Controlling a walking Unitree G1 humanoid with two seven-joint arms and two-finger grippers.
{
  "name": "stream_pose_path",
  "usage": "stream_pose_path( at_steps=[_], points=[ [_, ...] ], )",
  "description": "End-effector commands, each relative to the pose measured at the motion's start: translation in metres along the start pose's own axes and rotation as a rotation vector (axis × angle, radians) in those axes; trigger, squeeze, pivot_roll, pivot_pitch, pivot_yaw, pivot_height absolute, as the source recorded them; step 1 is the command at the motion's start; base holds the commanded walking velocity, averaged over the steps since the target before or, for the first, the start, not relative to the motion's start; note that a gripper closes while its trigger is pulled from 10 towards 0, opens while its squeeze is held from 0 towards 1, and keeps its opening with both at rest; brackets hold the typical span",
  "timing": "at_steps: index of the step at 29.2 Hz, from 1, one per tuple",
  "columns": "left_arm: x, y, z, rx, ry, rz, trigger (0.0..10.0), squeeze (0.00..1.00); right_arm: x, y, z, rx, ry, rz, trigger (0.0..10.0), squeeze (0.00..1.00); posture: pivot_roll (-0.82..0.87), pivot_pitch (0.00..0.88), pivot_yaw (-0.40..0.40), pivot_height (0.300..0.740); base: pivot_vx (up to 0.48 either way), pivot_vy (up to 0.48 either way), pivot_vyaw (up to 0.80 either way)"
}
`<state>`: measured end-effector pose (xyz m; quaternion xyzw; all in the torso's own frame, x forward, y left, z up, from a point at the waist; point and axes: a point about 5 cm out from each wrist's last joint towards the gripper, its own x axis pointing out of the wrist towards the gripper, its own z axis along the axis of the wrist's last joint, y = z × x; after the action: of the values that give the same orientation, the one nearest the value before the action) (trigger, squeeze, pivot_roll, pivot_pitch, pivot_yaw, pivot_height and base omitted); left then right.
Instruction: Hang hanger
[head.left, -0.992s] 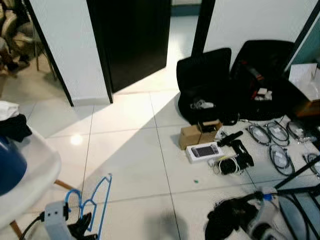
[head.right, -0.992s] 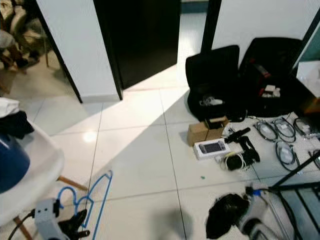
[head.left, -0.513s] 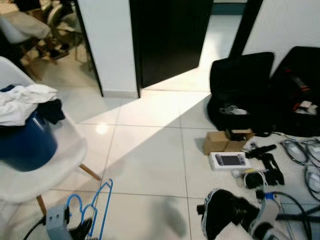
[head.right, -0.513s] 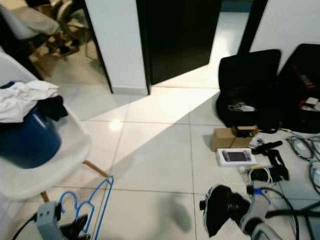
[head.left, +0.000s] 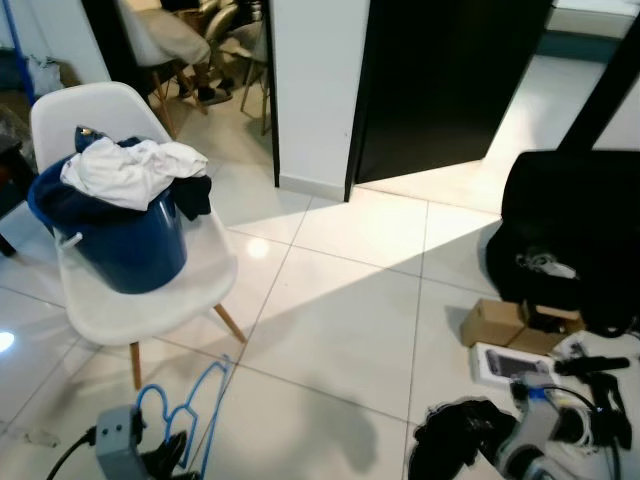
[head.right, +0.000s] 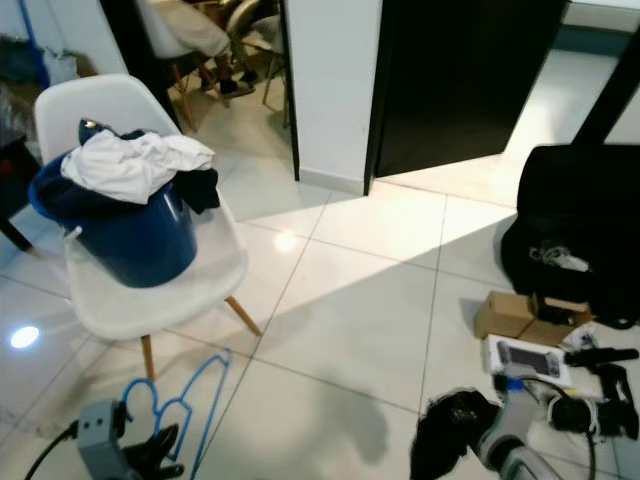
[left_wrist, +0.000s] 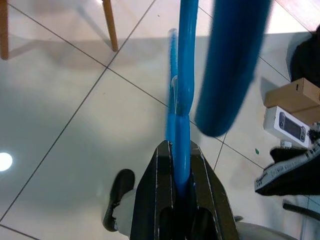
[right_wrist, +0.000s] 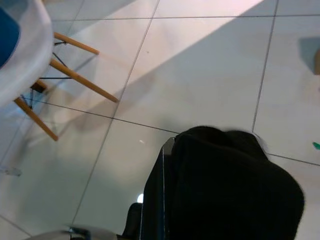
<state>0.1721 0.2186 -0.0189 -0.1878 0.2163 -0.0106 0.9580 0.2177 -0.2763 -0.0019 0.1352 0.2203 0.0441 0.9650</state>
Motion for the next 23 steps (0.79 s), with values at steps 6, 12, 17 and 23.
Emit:
stream_pose_path(
  at_steps=[6,12,17,23],
  points=[
    [-0.0017,0.0030,-0.0045,-0.009,0.015,0.015,10.0,0.00,-0.0059,-0.0047,-0.0105,0.024,0.034,-0.020,10.0,0.00,0.01,0.123,-0.039,0.740,0.000,0.000,0.68],
    [-0.0019,0.0040,-0.0062,-0.010,0.018,0.016,10.0,0.00,-0.0061,-0.0047,-0.0117,0.025,0.037,-0.018,10.0,0.00,0.01,0.115,-0.037,0.740,0.000,0.000,0.68],
    [-0.0021,0.0041,-0.0076,-0.008,0.023,0.016,10.0,0.00,-0.0062,-0.0048,-0.0122,0.025,0.039,-0.015,10.0,0.00,0.01,0.109,-0.036,0.740,0.000,0.000,0.68],
    [-0.0021,0.0040,-0.0081,-0.007,0.025,0.016,10.0,0.00,-0.0064,-0.0049,-0.0124,0.026,0.039,-0.012,10.0,0.00,0.01,0.108,-0.036,0.740,0.000,0.000,0.67]
  ],
)
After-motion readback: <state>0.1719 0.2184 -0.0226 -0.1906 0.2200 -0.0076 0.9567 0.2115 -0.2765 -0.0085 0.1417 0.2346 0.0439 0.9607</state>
